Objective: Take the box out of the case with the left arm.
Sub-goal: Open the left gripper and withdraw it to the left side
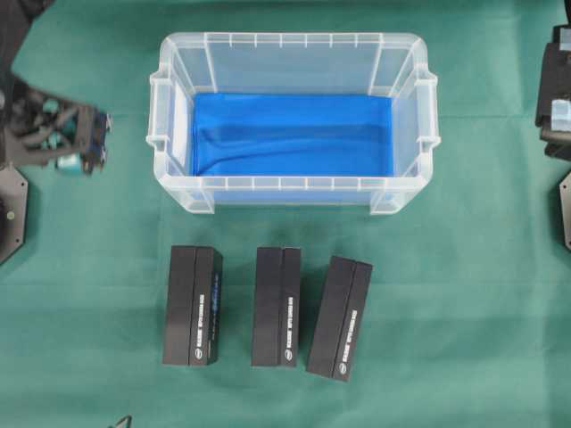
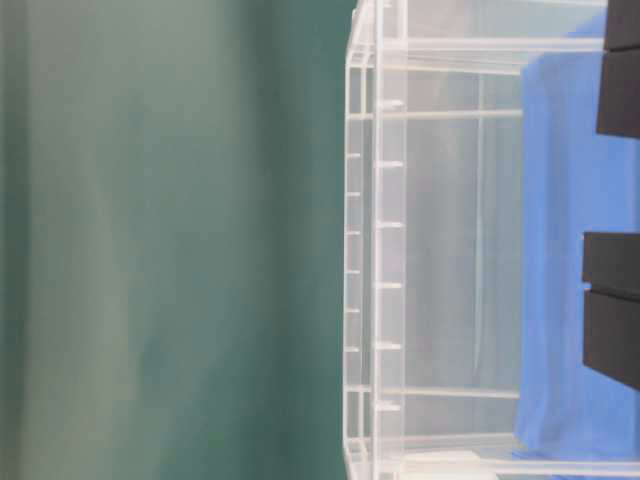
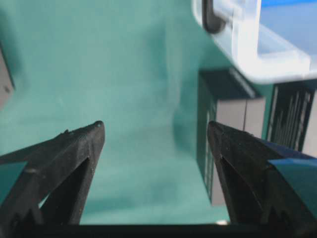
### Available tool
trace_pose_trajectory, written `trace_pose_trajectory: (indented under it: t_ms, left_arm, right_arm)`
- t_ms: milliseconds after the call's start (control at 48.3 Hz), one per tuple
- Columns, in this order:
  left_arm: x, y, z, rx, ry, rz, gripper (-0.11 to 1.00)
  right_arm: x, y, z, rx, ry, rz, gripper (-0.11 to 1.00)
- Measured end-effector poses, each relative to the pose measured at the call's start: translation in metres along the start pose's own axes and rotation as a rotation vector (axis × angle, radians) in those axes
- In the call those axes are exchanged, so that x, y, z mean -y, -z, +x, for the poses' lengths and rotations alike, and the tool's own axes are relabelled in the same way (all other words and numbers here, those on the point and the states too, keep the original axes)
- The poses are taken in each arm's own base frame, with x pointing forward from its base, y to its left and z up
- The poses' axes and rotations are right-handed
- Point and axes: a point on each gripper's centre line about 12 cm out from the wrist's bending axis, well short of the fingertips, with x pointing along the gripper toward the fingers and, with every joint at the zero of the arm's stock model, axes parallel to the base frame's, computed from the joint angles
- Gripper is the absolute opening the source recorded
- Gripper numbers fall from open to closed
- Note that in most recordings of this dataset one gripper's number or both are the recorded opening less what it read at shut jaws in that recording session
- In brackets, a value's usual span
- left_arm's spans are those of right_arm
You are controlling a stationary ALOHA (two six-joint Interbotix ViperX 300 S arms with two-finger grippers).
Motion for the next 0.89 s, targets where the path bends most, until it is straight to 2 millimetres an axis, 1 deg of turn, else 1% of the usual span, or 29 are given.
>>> trace_pose_trajectory:
  t_ms: [166,373,455,890]
  left_arm:
    - [-0.008,-0.031,0.001,0.028,-0.014,-0.013,0.81]
    - [-0.014,-0.050,0.001,0.045,-0.023,-0.032,0.81]
    - [-0.015,-0.053,0.002,0.048,-0.024,-0.023,0.81]
    - [-0.015,-0.052,0.002,0.039,-0.021,-0.020,0.81]
  right_arm:
    - [0.000,0.000,0.000,0.000,-0.001,0.000,0.00]
    - [0.000,0.000,0.000,-0.002,-0.001,0.000,0.00]
    - [0.000,0.000,0.000,-0.001,0.000,-0.001,0.00]
    - [0.000,0.000,0.000,0.000,-0.001,0.000,0.00]
